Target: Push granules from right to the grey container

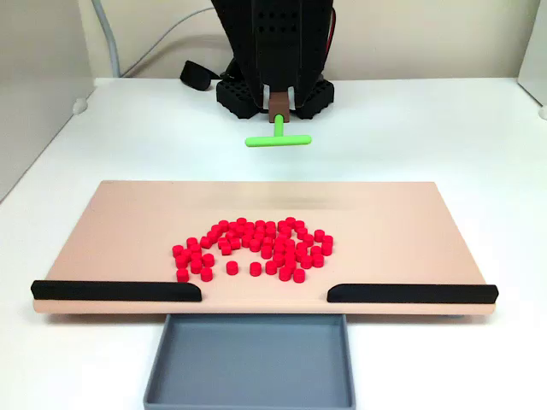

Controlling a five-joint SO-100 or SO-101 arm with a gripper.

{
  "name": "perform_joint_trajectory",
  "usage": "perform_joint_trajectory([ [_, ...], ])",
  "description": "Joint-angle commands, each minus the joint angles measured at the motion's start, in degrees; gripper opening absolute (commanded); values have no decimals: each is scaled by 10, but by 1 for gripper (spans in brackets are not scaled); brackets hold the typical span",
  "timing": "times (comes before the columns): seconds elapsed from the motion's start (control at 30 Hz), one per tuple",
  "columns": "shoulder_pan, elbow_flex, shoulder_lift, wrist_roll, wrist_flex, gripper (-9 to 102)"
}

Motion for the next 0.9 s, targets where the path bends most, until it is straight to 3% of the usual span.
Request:
perform_joint_trajectory([
  [0.0,53,-4,-36,-59,4,0],
  [0.87,45,-11,-47,-59,3,0],
])
